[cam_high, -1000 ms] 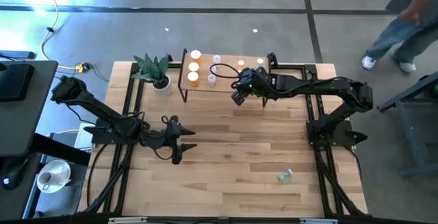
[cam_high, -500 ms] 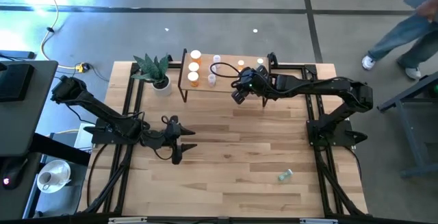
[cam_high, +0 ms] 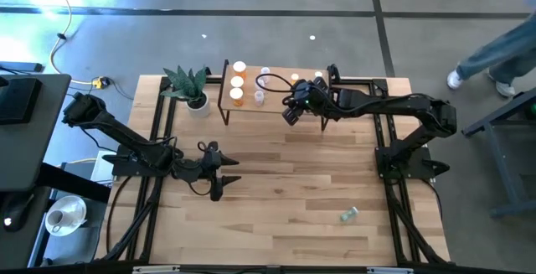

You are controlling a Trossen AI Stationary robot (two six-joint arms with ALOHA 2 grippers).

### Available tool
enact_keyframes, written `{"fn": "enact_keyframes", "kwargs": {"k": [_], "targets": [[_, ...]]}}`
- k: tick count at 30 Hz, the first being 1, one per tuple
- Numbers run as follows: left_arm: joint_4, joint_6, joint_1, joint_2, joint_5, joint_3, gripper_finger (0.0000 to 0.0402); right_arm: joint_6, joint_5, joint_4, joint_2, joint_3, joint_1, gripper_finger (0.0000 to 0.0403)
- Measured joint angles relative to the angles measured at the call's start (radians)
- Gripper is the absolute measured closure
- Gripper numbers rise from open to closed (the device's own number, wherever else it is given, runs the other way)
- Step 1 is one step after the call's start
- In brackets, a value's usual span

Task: Pick and place medicine bottles onto shelf by color
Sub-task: Put the small orange pill bottle aligned with the other small orange pill bottles on the shelf, then put the green pill bottle aligned with the other green pill bottles on the shelf

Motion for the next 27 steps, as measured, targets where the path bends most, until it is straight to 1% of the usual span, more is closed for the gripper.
{"fn": "enact_keyframes", "kwargs": {"k": [8, 16, 21, 27], "targets": [[0.000, 0.017, 0.000, 0.000, 0.000, 0.000, 0.0161, -0.022, -0.003, -0.098, 0.000, 0.072, 0.002, 0.0240], [0.000, 0.017, 0.000, 0.000, 0.000, 0.000, 0.0161, -0.025, -0.088, -0.228, -0.016, 0.136, 0.013, 0.0240], [0.000, 0.017, 0.000, 0.000, 0.000, 0.000, 0.0161, -0.012, -0.088, -0.305, -0.064, 0.129, 0.052, 0.0240], [0.000, 0.018, 0.001, 0.000, 0.000, 0.000, 0.0161, 0.088, -0.088, -0.360, -0.142, 0.068, 0.130, 0.0240]]}}
